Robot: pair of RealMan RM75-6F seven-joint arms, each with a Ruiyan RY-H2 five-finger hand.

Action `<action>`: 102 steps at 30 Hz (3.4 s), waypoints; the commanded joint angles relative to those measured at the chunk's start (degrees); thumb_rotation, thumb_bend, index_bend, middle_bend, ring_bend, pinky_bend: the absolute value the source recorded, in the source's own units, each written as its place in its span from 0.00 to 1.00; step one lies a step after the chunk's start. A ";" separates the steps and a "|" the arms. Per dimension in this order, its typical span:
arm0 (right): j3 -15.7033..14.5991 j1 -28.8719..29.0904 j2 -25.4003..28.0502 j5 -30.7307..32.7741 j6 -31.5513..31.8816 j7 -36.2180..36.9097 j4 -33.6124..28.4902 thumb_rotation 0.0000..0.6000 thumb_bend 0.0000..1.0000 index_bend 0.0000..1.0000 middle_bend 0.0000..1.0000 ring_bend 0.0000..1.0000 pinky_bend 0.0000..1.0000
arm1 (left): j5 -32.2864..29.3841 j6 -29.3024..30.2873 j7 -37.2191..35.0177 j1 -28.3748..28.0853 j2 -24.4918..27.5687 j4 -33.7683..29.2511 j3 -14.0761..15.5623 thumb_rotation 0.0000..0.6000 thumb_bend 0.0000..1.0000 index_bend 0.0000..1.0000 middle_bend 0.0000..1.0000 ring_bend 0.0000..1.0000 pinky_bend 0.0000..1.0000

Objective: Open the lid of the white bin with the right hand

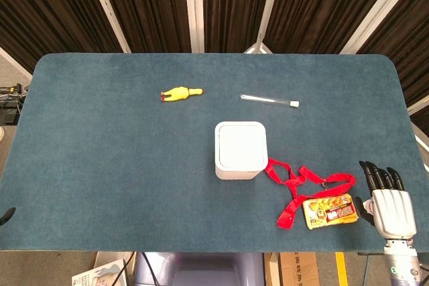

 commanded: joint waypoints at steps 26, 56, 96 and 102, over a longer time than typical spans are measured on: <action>-0.51 0.10 0.28 -6.32 3.48 7.03 0.95 1.00 0.35 0.12 0.49 0.66 0.63 | 1.29 2.58 -0.66 0.61 -0.98 0.79 -0.49 1.00 0.05 0.10 0.00 0.00 0.00; 5.54 18.32 3.06 1.22 -22.39 -6.42 -16.65 1.00 0.75 0.12 0.83 0.88 0.83 | 1.40 2.09 -1.43 0.20 -1.49 1.85 -0.80 1.00 0.05 0.08 0.00 0.00 0.00; 4.93 30.37 2.14 23.42 -28.64 -27.80 -28.22 1.00 0.75 0.19 0.83 0.88 0.83 | 0.09 1.55 -1.02 0.36 -0.92 0.84 -0.95 1.00 0.05 0.08 0.00 0.00 0.00; 3.99 31.34 2.44 25.11 -28.20 -28.79 -28.33 1.00 0.75 0.19 0.83 0.88 0.83 | 0.24 1.44 -0.85 0.30 -0.97 0.79 -0.86 1.00 0.05 0.08 0.00 0.00 0.00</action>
